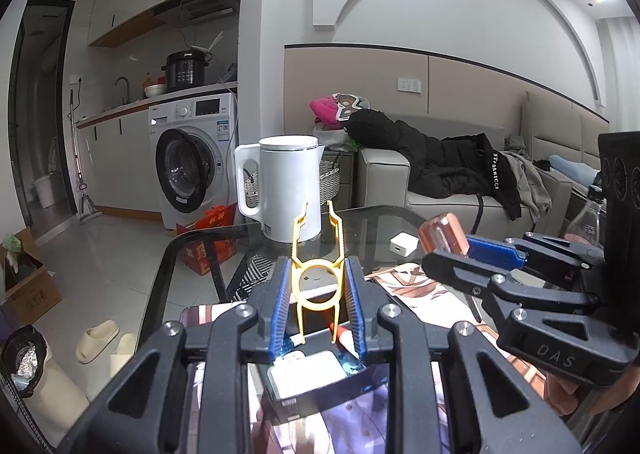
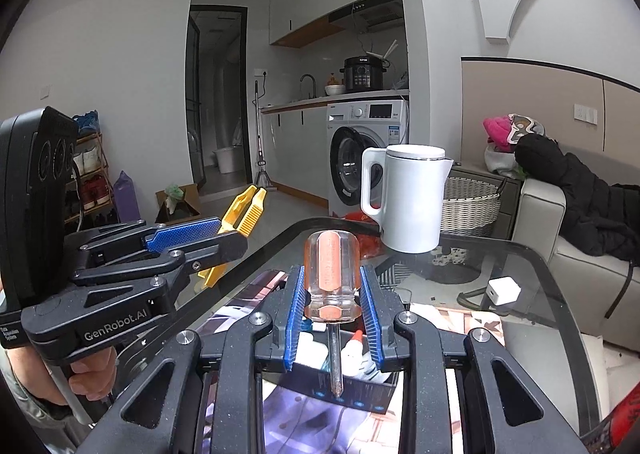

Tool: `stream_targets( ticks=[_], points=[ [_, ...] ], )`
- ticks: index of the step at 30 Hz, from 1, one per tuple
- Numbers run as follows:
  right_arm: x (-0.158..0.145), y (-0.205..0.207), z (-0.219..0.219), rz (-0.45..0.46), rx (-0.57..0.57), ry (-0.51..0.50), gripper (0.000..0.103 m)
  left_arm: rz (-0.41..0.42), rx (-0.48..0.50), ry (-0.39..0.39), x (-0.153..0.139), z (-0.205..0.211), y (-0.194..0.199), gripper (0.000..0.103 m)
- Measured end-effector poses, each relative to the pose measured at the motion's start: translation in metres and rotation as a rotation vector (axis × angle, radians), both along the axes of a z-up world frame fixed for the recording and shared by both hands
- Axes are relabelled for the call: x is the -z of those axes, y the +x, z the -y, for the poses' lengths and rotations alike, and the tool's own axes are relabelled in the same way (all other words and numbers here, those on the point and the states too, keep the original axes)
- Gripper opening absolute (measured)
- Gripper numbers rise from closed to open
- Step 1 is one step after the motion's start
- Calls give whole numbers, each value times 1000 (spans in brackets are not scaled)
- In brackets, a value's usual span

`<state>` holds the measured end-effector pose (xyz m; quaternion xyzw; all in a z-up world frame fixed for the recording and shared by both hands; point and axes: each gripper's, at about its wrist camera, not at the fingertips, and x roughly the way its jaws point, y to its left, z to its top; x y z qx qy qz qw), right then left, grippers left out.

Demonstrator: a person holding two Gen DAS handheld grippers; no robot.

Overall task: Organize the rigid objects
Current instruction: 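Lift the yellow tool and screwdriver and carry both over the box, then lower the yellow tool and screwdriver into the box and open both tools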

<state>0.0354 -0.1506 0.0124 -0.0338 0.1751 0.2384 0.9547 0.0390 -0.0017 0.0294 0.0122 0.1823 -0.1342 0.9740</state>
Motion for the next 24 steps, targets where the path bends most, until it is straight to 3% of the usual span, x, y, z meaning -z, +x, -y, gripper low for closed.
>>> stream_targets(
  ticks=[16, 24],
  points=[
    [0, 48, 4, -49, 50, 35, 27, -58, -58, -29, 11, -1, 38, 24],
    [17, 67, -1, -126, 44, 19, 27, -149, -69, -22, 28, 0, 60, 24]
  ],
)
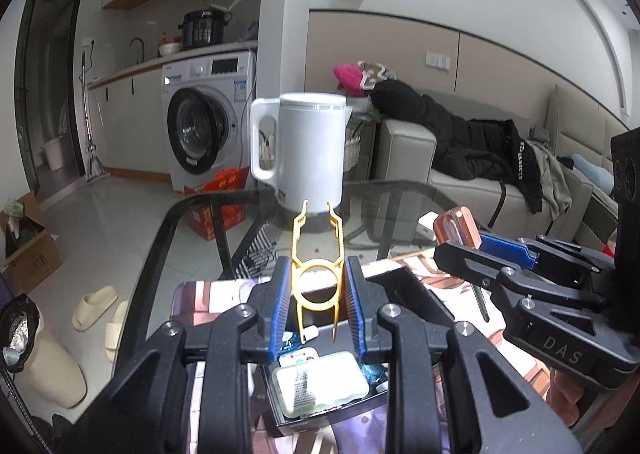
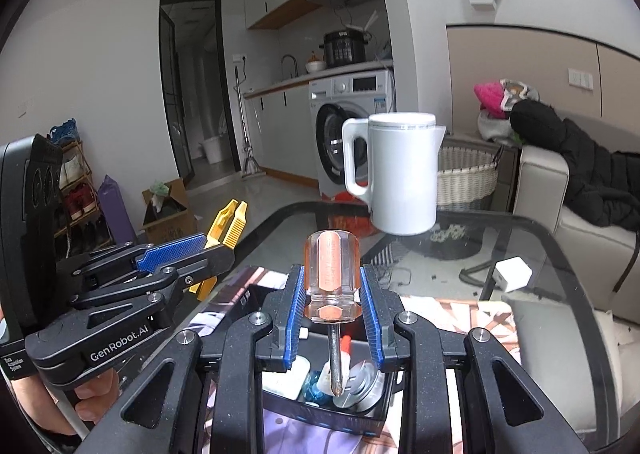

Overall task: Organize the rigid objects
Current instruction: 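Lower the yellow tool and screwdriver into the box and open both tools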

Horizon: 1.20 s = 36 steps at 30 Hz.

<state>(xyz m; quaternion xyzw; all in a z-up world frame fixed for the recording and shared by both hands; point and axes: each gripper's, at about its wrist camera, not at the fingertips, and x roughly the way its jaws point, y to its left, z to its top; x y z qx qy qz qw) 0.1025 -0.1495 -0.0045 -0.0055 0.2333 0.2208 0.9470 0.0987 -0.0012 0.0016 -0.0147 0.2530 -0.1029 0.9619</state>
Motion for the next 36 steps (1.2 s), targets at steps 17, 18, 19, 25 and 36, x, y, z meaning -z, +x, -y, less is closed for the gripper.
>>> stream_targets(
  ticks=[17, 18, 19, 25, 36],
  points=[
    [54, 50, -7, -281, -31, 26, 27, -247, 12, 62, 44, 15, 35, 24],
    [57, 51, -9, -292, -32, 14, 27, -264, 15, 63, 47, 14, 36, 24],
    [59, 52, -10, -300, -31, 6, 27, -294, 19, 67, 52, 16, 39, 24],
    [80, 63, -15, -418, -25, -15, 27, -377, 21, 88, 66, 19, 44, 24],
    [83, 58, -20, -417, -10, -77, 28, -358, 12, 99, 70, 18, 40, 31]
  ],
)
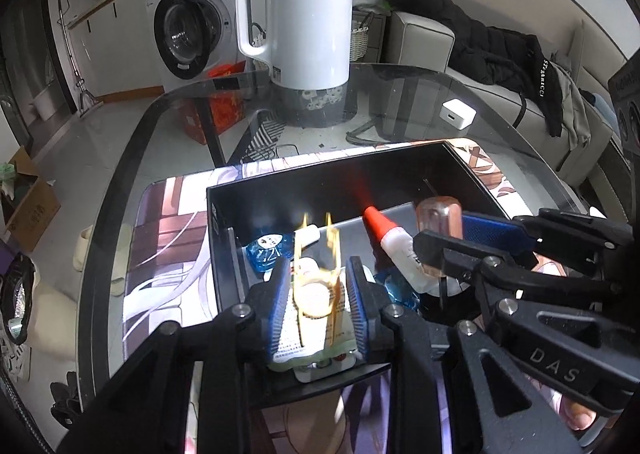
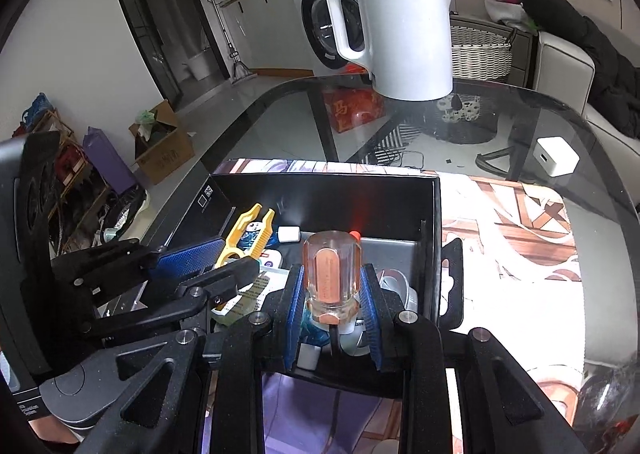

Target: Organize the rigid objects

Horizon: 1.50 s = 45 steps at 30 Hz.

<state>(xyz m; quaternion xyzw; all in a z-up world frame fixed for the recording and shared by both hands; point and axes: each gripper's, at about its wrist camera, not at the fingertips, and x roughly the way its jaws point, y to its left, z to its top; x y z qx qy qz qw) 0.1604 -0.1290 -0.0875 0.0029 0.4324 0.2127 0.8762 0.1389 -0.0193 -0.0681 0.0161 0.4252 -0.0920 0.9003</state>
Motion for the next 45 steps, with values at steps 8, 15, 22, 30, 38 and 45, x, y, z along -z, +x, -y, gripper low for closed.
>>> stream_targets(
  ticks=[8, 15, 22, 30, 38, 45],
  points=[
    [-11, -10, 16, 31, 30, 36, 39, 58, -54, -23, -14, -7, -16, 54],
    [-30, -32, 29, 74, 43, 66, 63, 166, -84, -16, -32, -8, -44, 57],
    [-64, -67, 41, 235, 108, 88, 75, 348, -108, -27, -52, -17, -76, 84],
    [-67, -88, 41, 285, 143, 51, 81, 372, -153, -38, -58, -28, -100, 91],
    [-68, -118, 50, 393, 113, 71, 84, 487, -169, 8, -59, -28, -129, 99],
    [-68, -131, 54, 470, 138, 55, 88, 527, -192, -2, -63, -32, -134, 101]
  ],
)
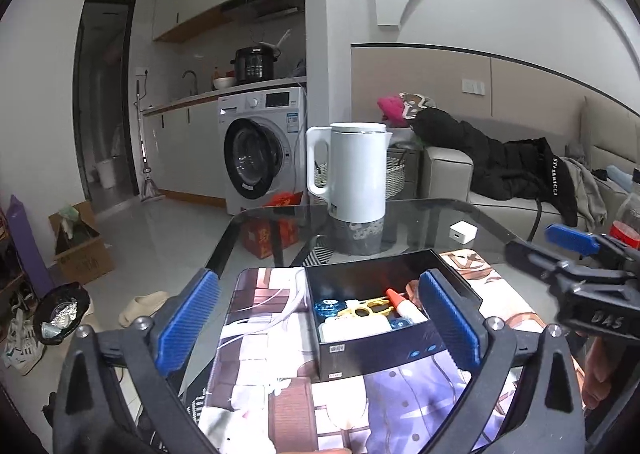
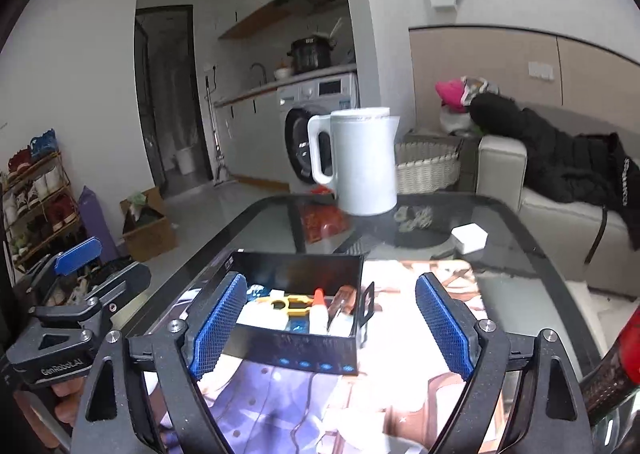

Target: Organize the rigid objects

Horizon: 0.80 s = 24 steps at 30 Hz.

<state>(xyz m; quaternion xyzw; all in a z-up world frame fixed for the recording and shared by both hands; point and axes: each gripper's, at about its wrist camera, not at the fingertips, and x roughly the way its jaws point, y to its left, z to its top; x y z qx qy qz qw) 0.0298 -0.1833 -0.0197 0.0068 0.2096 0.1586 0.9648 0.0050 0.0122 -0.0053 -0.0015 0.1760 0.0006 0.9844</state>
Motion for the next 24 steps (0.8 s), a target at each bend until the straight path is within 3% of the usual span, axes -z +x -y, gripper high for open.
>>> stream_targets(
  ticks=[6, 24],
  points=[
    [-15, -17, 8, 112, 27, 47, 89, 18, -37, 24, -1, 2, -1, 103],
    [-14, -16, 6, 102, 46, 8, 89, 52, -28, 19, -6, 4, -5, 103]
  ],
)
